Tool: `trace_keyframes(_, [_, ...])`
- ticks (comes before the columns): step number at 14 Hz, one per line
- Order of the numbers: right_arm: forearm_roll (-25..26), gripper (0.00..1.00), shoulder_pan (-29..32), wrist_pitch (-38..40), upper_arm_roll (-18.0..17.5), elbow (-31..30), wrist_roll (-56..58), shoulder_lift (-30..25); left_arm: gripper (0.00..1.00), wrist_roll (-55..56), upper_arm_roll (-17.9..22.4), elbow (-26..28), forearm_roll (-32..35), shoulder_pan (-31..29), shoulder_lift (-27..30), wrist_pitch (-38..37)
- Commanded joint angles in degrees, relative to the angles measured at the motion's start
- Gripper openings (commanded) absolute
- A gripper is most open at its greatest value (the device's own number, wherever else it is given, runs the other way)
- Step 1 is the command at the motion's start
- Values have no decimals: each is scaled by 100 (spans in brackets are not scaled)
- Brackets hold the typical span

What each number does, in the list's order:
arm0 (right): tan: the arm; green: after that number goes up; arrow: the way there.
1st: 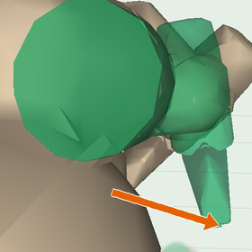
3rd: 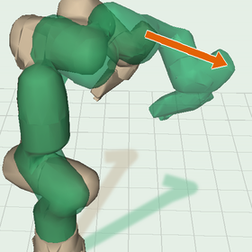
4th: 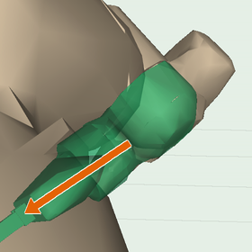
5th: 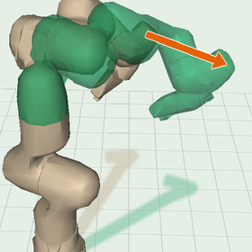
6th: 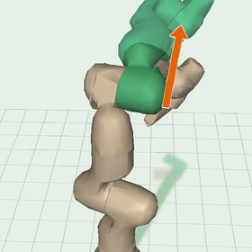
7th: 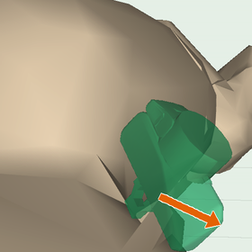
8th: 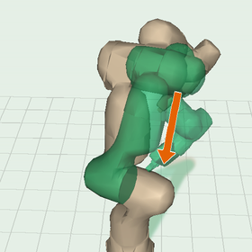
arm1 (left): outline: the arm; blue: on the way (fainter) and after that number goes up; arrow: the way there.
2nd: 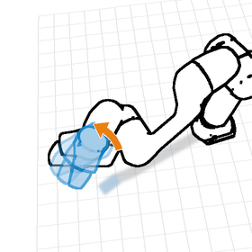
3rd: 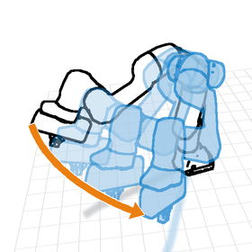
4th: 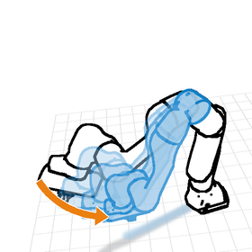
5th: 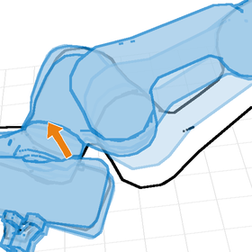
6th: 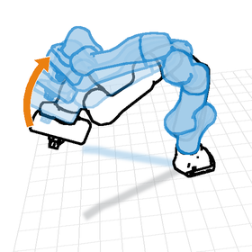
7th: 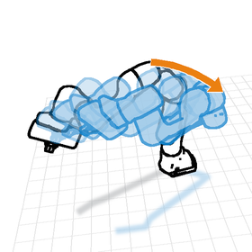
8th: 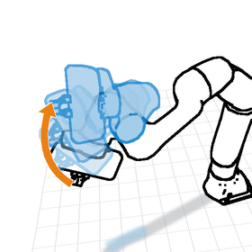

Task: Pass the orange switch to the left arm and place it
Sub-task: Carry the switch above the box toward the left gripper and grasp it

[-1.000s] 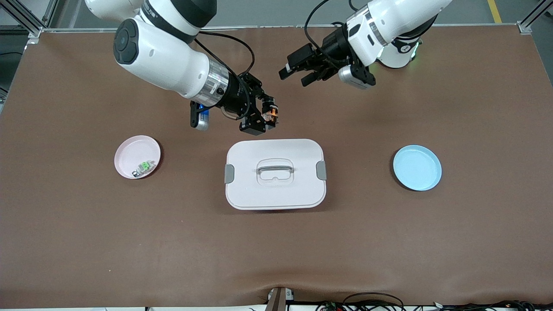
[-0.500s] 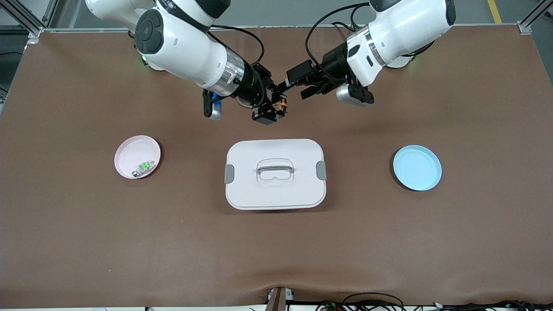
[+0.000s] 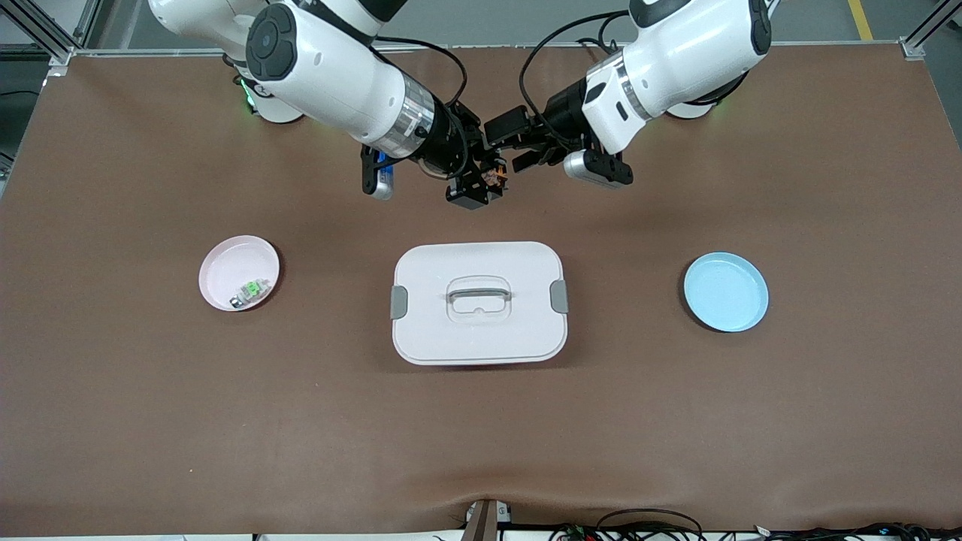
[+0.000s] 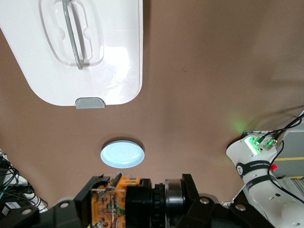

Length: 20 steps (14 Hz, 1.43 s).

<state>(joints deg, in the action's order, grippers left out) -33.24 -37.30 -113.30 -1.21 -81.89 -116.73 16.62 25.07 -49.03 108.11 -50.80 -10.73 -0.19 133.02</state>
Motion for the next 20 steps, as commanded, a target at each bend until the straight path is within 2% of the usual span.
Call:
trace_keyframes(1, [11,0,-15,-61,25,-29,-306,-141,100,-28,-45,-44,105,62,-104,84])
trace_keyframes(3, [2,0,3,-52,33,-20,-324,-141,100,-28,-45,-44,114,71,-113,110])
trace_keyframes(4, [2,0,20,-17,33,-29,-332,-141,94,-28,-45,-44,114,80,-113,162])
trace_keyframes(8, [-7,0,21,-8,42,-20,-341,-141,42,-20,-45,-35,105,133,-122,171])
trace_keyframes(11, [2,0,29,-8,42,-20,-341,-141,10,-11,-45,-35,105,124,-122,171])
trace_keyframes(12, [-7,0,29,-8,42,-20,-350,-141,3,-2,-45,-35,105,124,-113,171])
trace_keyframes(13, [-7,0,29,1,42,-20,-376,-132,0,-2,-45,-35,105,124,-113,171])
trace_keyframes(17, [-7,0,73,-8,42,-20,-561,-123,0,59,-45,-35,114,124,-113,171])
trace_keyframes(18, [-7,46,73,-8,42,-20,-552,-123,0,68,-45,-35,114,124,-105,163])
trace_keyframes(19, [-7,86,65,-25,42,-20,-561,-123,0,77,-45,-35,114,115,-105,163])
trace_keyframes(20, [-7,100,64,-26,42,-20,-561,-115,0,77,-45,-35,114,115,-96,163])
